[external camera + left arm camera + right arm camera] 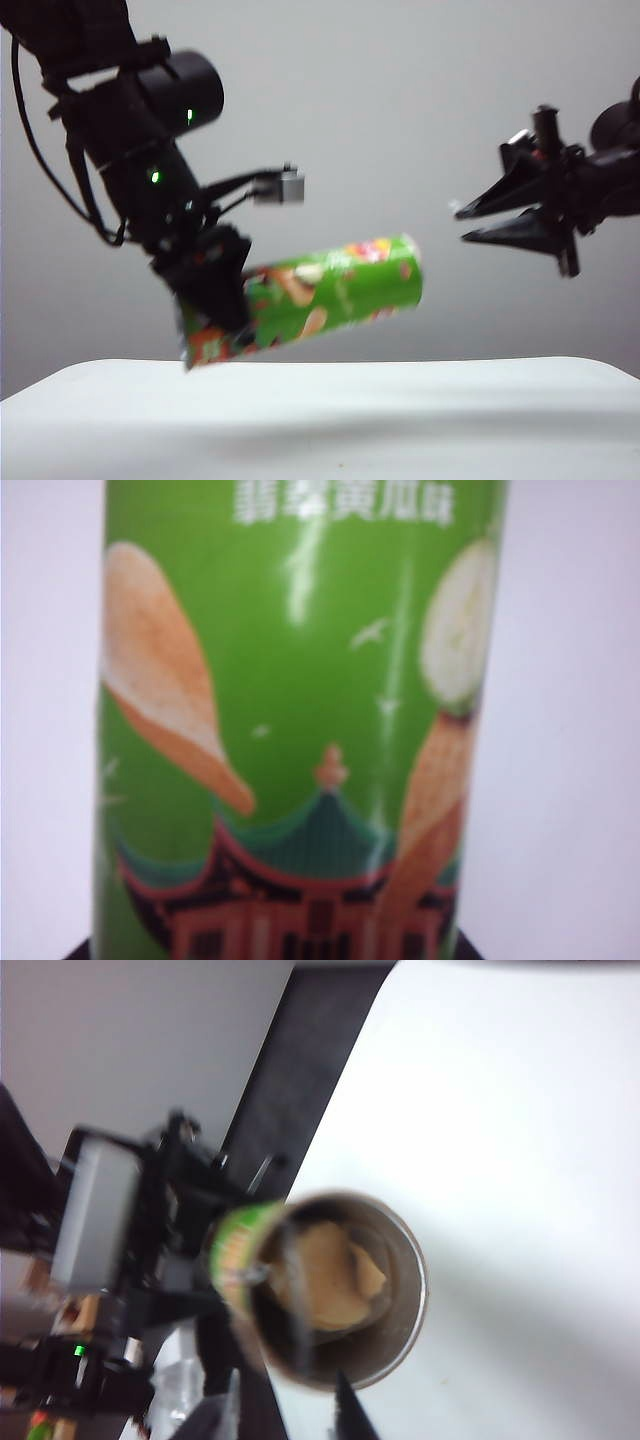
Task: Pick up the green tub of chips from the desk, push the transparent container that's holding the chips and has slipped out back in, and finally put the chips back on the desk.
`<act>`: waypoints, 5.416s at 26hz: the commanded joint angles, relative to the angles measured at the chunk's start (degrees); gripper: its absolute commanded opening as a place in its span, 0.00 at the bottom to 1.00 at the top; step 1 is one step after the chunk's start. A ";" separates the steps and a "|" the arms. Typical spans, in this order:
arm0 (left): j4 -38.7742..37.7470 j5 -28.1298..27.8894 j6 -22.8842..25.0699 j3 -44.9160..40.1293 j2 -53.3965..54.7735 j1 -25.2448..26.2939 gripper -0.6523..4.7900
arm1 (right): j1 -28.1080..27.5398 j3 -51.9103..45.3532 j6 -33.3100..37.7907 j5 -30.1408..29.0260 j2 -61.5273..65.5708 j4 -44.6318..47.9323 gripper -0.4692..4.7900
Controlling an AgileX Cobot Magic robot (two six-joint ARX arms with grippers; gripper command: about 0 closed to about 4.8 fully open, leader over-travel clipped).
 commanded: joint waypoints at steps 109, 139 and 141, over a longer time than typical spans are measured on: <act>-1.03 -5.66 -29.00 -31.34 -85.00 30.34 0.90 | 2.36 -44.00 8.92 56.70 -94.68 4.42 0.08; 12.59 -5.73 -35.04 -57.66 -97.22 30.40 0.11 | 3.08 -64.48 10.10 70.20 -105.94 4.66 0.08; 12.59 -5.73 -34.91 -58.12 -97.22 30.40 0.11 | 3.04 -64.48 9.92 70.55 -105.61 2.86 0.08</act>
